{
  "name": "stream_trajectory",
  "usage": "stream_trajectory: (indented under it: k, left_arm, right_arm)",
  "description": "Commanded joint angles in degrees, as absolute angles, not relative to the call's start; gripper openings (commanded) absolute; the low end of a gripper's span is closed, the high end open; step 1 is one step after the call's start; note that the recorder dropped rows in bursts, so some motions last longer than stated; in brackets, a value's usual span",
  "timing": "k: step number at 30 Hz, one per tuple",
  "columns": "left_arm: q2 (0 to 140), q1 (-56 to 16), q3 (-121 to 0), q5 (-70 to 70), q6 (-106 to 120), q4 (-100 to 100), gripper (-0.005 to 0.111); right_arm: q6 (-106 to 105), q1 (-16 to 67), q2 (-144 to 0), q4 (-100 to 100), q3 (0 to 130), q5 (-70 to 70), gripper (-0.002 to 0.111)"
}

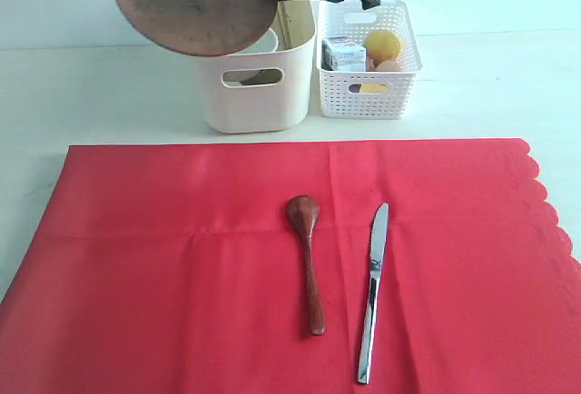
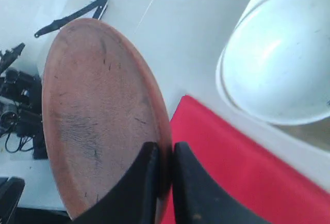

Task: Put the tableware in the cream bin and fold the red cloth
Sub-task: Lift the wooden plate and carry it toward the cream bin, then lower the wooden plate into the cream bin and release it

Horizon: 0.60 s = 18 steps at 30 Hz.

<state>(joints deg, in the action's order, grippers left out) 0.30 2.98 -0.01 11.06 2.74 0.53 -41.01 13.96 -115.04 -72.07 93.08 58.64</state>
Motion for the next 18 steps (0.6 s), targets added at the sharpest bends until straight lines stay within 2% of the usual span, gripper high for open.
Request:
stream_trajectory:
  k: [1,11,18]
  left_arm:
    - [0.0,2.6,0.0,11.1,2.8,1.1,0.003]
    - [0.0,2.6,0.0,11.1,2.8,1.1,0.003]
    - [0.0,2.6,0.0,11.1,2.8,1.1,0.003]
  right_arm:
    - [-39.6,11.6,-119.3,-74.2,99.5,58.6,0.000]
    - [-32.7,9.2,-132.6,-74.9,115.5,58.8,0.000]
    - [-26.6,9.2,-138.8,-75.0,122.0,58.3,0.000]
